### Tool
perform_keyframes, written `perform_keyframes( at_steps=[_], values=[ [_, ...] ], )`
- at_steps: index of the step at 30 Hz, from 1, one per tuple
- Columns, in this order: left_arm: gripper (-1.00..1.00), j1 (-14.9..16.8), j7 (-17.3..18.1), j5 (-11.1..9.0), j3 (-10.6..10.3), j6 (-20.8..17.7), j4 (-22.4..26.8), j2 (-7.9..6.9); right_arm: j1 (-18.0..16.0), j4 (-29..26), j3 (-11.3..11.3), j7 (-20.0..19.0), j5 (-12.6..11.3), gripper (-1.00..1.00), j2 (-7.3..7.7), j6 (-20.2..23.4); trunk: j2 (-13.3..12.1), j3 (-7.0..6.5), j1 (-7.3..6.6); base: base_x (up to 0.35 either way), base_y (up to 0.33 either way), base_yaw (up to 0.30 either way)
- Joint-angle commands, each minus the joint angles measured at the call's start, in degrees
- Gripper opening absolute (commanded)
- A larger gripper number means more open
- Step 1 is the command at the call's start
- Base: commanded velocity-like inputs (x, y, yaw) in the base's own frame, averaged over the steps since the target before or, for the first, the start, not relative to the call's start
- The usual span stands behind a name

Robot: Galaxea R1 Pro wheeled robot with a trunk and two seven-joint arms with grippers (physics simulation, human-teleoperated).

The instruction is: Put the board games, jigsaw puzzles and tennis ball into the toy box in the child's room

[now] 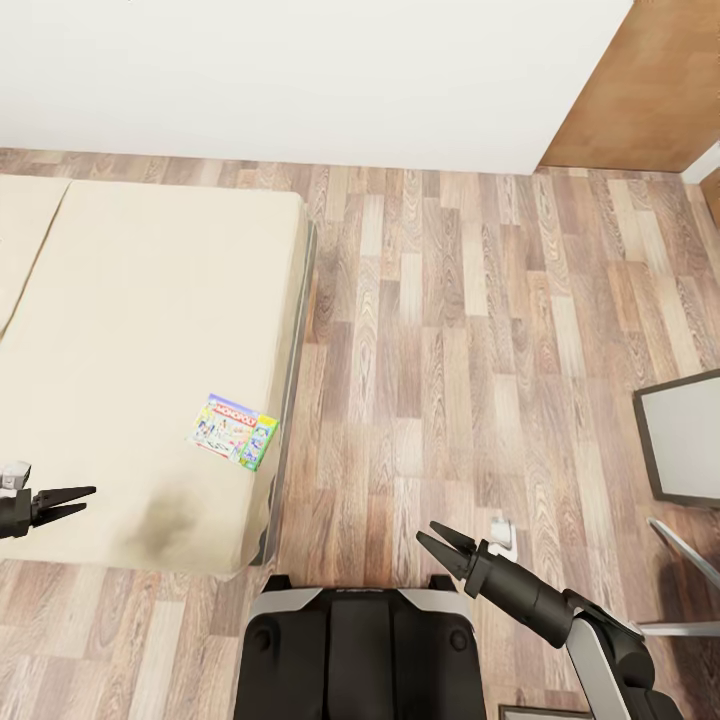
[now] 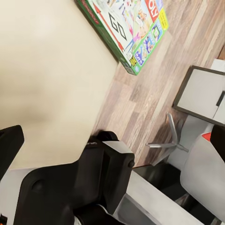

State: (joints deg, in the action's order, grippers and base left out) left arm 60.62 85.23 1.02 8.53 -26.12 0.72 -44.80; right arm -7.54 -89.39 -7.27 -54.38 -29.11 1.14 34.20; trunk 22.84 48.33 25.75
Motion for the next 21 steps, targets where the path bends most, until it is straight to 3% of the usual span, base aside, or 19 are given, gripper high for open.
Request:
perform_keyframes(
  at_steps=[1,10,21],
  values=[
    [1.0,0.0,0.2,0.1,0.1,-0.6,0.0,-0.01,0.0,0.0,0.0,0.0,-0.3,1.0,0.01,0.4,0.1,-0.04,0.04,0.0,0.0,0.0],
    [1.0,-0.1,0.1,0.1,0.0,-0.6,0.0,0.14,0.0,0.0,0.0,0.0,-0.3,1.0,-0.04,0.4,0.1,-0.88,0.04,0.0,0.0,0.0],
    [1.0,-0.2,0.1,0.1,0.0,-0.6,0.0,1.58,0.0,0.0,-0.1,0.0,-0.3,1.0,0.0,0.4,0.1,-1.9,0.04,0.0,0.0,0.0]
  ],
)
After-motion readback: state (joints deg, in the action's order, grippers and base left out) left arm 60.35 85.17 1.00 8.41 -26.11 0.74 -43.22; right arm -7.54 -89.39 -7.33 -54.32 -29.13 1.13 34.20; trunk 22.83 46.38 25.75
